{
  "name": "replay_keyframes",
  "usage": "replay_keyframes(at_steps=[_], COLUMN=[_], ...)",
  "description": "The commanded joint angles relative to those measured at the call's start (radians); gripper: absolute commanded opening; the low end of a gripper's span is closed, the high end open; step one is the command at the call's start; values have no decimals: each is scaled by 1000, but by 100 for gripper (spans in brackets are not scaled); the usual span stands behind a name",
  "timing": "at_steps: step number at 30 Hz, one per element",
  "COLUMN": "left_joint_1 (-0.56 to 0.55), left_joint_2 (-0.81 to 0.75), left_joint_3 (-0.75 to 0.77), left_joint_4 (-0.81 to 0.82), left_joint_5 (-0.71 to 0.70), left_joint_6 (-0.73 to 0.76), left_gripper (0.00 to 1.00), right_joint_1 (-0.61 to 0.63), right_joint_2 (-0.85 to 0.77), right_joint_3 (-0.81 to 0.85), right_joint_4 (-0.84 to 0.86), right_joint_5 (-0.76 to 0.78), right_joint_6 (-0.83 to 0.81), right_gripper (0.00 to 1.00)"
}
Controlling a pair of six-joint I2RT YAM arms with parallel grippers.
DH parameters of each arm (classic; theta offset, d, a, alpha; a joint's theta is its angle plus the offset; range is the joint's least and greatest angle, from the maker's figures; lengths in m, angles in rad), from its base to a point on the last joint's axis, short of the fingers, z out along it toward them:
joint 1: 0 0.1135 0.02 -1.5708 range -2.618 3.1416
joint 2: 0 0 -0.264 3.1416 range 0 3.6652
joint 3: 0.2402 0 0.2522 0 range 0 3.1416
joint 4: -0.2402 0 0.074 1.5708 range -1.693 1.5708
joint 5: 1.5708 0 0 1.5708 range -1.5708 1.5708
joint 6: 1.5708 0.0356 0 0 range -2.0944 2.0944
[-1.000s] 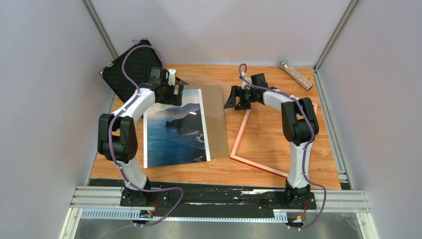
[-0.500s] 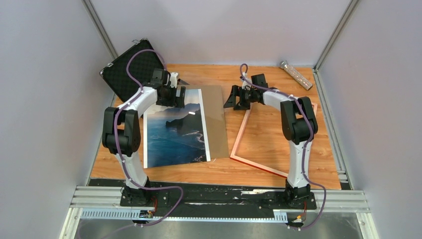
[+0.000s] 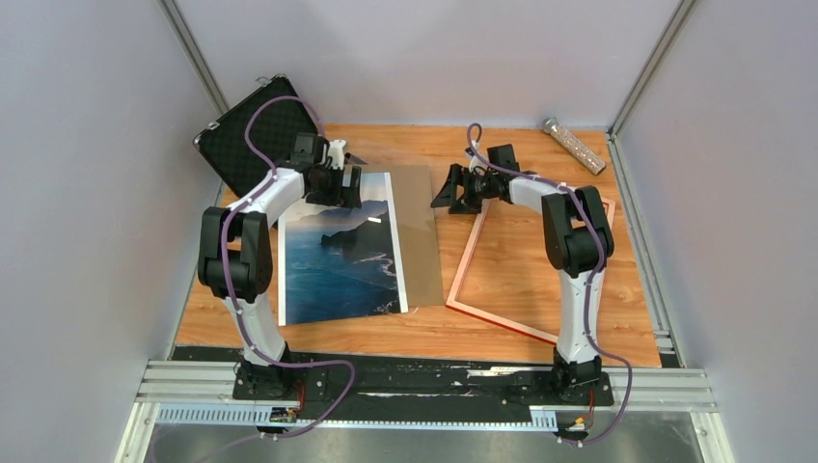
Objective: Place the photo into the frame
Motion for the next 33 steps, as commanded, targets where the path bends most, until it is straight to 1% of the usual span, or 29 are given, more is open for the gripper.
replay_keyframes(at_steps=[1,8,14,20,24,28,33], left_joint_1=[6,6,6,6,5,6,6], left_joint_2=[13,21,25,22,13,8,4], left_joint_3=[-30,-57,-74,-78,-82,-84,-85], left_joint_4=[9,19,32,36,41,41,42], left_joint_5=[54,84,93,85,82,81,87], left_joint_6=[-15,-25,-31,-32,-32,-32,-32], left_gripper=[99,99,99,99,99,98,99], right_joint_1=[-8,-35,-62,-64,-64,-63,-65], right_joint_2=[37,30,-11,-63,-74,-72,-75], right_joint_3=[3,-45,-124,-239,-258,-271,-274], right_joint_4=[55,169,347,541,583,661,692], right_joint_5=[-47,-132,-229,-288,-310,-342,-367], right_joint_6=[64,160,281,380,388,428,435], right_gripper=[82,80,74,69,65,61,56])
